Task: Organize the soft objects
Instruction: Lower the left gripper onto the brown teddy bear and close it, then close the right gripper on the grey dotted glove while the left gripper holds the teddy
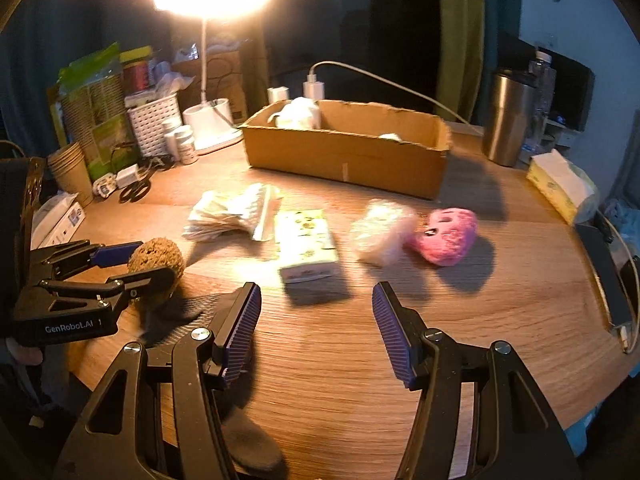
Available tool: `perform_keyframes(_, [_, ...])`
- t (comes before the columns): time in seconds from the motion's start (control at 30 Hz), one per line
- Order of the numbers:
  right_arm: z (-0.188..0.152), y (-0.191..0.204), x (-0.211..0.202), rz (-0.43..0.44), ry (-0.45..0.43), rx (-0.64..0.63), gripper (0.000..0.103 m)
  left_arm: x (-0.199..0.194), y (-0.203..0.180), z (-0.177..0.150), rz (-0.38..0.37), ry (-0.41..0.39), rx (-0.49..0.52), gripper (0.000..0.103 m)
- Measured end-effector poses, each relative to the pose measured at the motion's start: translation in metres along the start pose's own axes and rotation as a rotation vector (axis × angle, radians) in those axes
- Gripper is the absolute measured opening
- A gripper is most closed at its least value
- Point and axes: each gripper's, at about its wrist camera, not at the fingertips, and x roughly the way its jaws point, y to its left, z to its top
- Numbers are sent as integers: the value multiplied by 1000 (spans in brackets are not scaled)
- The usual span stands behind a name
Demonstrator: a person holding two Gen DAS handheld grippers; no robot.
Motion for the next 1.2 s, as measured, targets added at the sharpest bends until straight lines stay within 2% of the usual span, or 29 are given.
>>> perform_keyframes(0.6, [-5, 46, 29, 130, 92, -66, 61, -16, 29, -5, 20, -35, -57, 60])
perform_keyframes(0.8, [-10, 50, 36, 130, 122, -84, 61, -15, 25, -3, 12, -36, -51, 60])
perform_keyframes(0.83, [-11, 50, 38, 125, 128, -84, 60, -15, 24, -3, 9, -36, -49, 60])
perform_keyframes(0.93, [-16, 46, 43, 125, 152, -79, 40, -13, 19, -2, 1, -34, -44, 60])
perform_keyframes(1.2, [-19, 32, 35, 113, 119, -60, 32, -7, 4, 5, -13, -23, -17, 61])
